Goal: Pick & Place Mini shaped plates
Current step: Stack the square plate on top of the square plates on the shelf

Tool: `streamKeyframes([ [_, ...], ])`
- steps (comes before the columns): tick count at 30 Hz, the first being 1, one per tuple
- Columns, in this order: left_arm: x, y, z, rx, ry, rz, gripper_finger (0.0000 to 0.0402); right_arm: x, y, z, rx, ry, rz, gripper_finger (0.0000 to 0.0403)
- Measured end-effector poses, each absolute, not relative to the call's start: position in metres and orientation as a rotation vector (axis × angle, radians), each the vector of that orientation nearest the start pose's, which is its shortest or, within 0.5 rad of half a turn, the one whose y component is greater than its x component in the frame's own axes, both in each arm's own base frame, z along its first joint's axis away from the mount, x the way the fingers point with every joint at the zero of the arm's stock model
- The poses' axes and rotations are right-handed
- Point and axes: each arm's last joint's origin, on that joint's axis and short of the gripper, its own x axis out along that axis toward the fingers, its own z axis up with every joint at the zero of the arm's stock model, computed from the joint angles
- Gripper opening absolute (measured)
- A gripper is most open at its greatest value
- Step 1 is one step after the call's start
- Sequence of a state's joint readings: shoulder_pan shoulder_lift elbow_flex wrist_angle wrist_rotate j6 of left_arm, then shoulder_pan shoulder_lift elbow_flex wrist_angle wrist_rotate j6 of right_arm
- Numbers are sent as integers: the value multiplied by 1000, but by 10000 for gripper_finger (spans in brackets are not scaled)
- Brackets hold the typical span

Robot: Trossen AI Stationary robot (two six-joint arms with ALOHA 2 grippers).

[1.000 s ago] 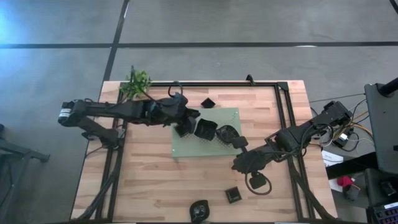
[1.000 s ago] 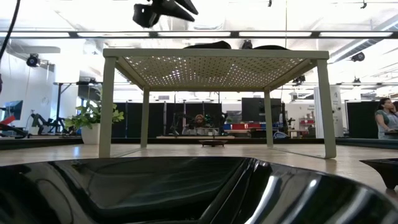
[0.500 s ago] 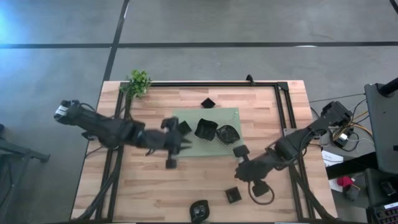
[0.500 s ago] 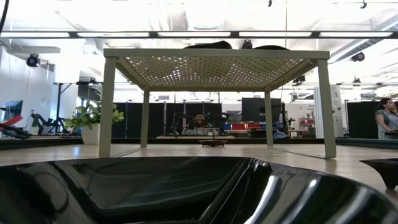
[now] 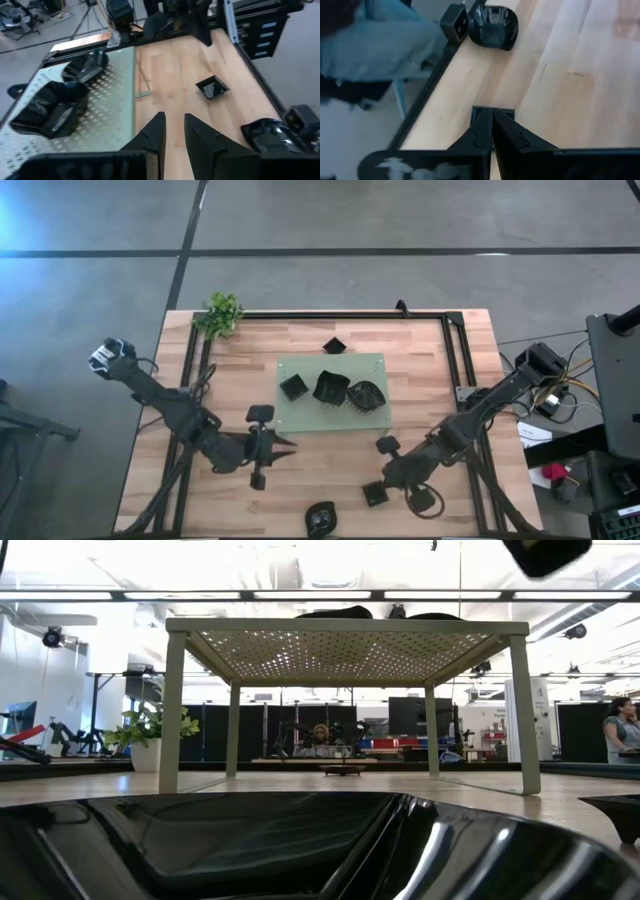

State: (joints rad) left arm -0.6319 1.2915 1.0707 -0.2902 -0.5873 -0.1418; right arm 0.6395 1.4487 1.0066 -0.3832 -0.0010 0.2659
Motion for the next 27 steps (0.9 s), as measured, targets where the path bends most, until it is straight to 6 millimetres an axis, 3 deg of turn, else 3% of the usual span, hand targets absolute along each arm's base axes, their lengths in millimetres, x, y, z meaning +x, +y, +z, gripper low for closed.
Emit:
streamKeyframes([
  [13, 233, -155, 306, 82, 417, -9, 64, 234, 172, 210, 39, 872, 404, 12],
  [19, 233, -155, 306, 84, 418, -10, 64, 233, 170, 198, 54, 908, 352, 45],
  [27, 233, -155, 306, 87, 421, -11, 64, 241, 176, 168, 9, 983, 331, 82],
])
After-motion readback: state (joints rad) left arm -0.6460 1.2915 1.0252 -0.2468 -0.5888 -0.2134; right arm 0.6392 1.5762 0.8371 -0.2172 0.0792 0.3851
